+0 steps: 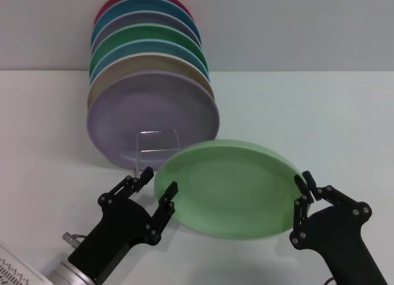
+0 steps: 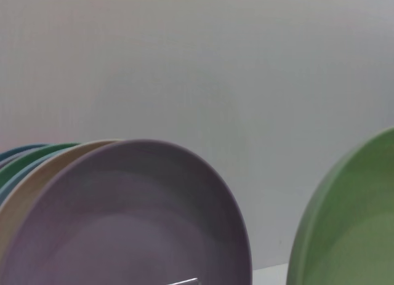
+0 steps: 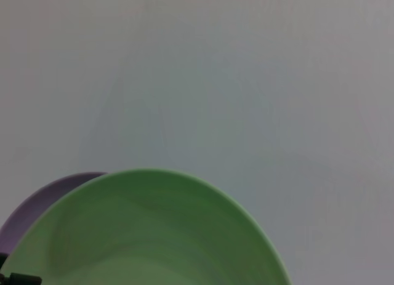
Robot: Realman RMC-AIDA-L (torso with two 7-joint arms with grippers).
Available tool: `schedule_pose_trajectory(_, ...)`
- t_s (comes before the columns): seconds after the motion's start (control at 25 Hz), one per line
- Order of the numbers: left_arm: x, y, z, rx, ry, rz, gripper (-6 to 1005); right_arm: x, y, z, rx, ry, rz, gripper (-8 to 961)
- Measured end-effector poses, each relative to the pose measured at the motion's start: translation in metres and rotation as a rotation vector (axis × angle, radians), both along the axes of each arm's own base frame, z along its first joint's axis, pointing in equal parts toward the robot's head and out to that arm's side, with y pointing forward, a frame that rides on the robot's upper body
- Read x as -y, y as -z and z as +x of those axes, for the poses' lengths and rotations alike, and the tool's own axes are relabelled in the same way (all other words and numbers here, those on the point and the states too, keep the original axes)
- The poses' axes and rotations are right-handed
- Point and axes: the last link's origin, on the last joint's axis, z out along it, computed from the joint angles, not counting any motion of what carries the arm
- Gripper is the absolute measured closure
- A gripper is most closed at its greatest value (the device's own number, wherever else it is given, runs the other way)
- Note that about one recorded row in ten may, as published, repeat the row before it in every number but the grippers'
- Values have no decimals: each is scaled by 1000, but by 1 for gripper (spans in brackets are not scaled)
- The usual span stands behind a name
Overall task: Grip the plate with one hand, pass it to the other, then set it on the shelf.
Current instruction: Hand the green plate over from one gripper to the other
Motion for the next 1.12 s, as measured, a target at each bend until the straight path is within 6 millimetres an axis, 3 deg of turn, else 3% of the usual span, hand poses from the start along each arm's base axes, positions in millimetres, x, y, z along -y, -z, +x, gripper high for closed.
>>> schedule_pose_trajectory(0.36,-1,0,1,-5,3,7,627,-1,0,0,1,-1,-1,933)
schedule_pose_trajectory(0.56,-3,-1,1,-10,3,10,623,-1,0,0,1,1,-2,933)
schedule_pose_trajectory(0.8,-3,-1,0,-14,3,12,747,-1,0,0,2,4,-3,933)
schedule_pose_trajectory(1.12,-4,-1,-1,-19,1,11,773,-1,1,1,2,4,-4,934)
